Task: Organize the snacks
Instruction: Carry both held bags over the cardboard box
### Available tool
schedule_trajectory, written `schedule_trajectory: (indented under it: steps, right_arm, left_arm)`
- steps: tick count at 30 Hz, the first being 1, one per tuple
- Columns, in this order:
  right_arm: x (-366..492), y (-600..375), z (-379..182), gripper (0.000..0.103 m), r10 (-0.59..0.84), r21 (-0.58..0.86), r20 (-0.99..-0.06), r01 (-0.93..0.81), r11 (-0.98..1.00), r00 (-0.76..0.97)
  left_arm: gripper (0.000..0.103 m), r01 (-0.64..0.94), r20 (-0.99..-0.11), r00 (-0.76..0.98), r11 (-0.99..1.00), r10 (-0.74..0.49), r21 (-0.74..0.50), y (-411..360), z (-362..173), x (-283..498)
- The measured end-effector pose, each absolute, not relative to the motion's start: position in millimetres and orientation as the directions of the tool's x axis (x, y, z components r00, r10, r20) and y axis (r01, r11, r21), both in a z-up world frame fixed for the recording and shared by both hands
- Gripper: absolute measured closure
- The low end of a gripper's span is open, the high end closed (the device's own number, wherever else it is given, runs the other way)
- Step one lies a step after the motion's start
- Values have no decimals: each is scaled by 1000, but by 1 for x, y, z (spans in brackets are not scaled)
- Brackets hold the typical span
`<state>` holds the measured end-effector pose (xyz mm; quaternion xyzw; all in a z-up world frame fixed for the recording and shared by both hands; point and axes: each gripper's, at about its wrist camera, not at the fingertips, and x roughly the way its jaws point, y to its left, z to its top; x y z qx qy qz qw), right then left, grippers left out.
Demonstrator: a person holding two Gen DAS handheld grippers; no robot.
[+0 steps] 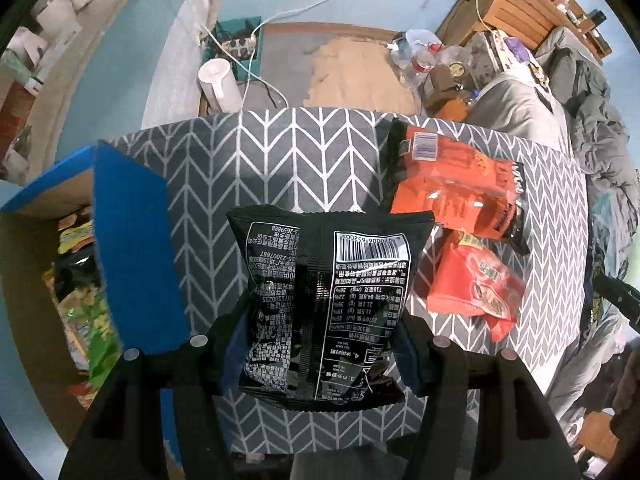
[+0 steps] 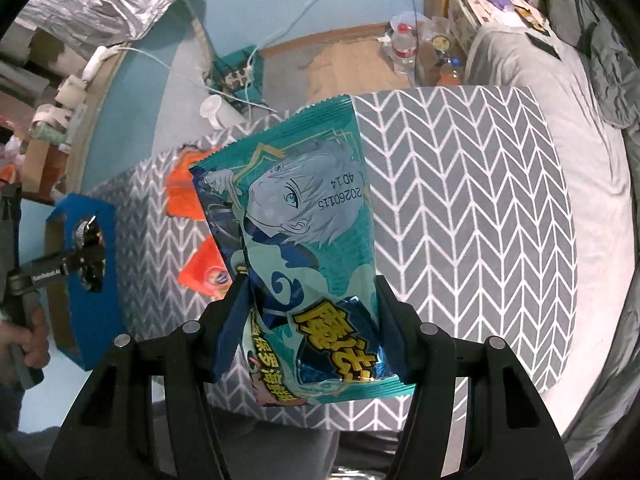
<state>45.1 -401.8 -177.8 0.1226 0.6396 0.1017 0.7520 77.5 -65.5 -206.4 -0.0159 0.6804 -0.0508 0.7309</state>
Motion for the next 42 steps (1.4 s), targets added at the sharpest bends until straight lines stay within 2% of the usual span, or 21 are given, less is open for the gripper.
schedule_trajectory:
  steps: [15,31,42]
  right_arm:
    - [54,-312,-146,43,396,370,-904,-167,914,163]
    - [67,-158,-134,43,487,417,-872,-448,790,46]
    - [68,-55,-128,43,496,406,-868,-598,691,-18]
  left_arm:
    - [40,-23,-984,154,995,-92,-96,-14,-155,41]
    - [40,-253,-980,190,962,-57,-105,91,-146,-4]
    - [40,-416,-975,221,907,23,-72,164,-143,-27]
